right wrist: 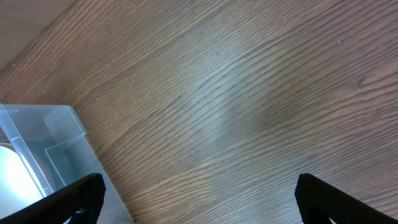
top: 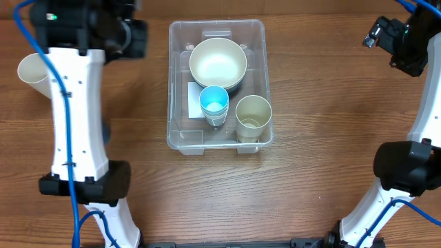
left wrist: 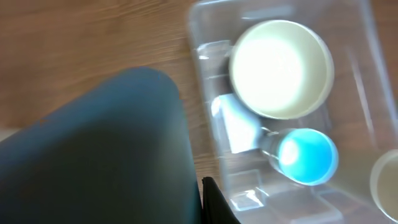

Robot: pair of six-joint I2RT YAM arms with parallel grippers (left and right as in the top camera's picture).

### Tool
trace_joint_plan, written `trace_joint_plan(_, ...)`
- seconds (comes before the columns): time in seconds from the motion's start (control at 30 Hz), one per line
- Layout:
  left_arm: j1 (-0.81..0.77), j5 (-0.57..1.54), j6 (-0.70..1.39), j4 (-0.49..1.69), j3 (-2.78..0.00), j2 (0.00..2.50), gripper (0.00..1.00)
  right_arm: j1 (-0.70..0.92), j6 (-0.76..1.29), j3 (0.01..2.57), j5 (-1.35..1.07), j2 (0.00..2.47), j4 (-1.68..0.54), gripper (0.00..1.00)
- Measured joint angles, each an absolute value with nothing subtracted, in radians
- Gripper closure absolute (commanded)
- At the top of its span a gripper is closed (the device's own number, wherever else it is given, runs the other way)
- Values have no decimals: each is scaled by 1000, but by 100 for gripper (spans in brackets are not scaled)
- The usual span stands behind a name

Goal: Pack container
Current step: 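Grasp the dark-teal tall cup with the left gripper, then carry the teal cup into the bin's lower left and lower it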

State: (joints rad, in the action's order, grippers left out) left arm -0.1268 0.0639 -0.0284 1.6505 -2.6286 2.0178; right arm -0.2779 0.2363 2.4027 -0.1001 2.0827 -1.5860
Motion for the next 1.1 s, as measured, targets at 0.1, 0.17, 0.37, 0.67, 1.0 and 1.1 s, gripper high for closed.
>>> trace_joint_plan(0.1,-214,59,-33,1685,-2628,2009,96,-278,236,2402,-100,2083,-1586,0)
trace_joint_plan(0.17,-266,60,-33,1691,-2628,2002,96,-278,236,2402,-100,2083,-1586,0)
trace_joint_plan(0.37,-441,60,-33,1691,-2624,1991,96,-278,236,2402,-100,2083,-1586,0)
trace_joint_plan(0.67,-524,38,28,1690,-2391,1835,96,-278,236,2402,-100,2083,-1586,0)
trace_joint_plan(1.0,-570,34,80,1689,-2101,1625,96,-278,236,2402,-100,2083,-1586,0)
trace_joint_plan(1.1,-575,33,81,1669,-1975,1639,96,-278,236,2402,-100,2083,-1586,0)
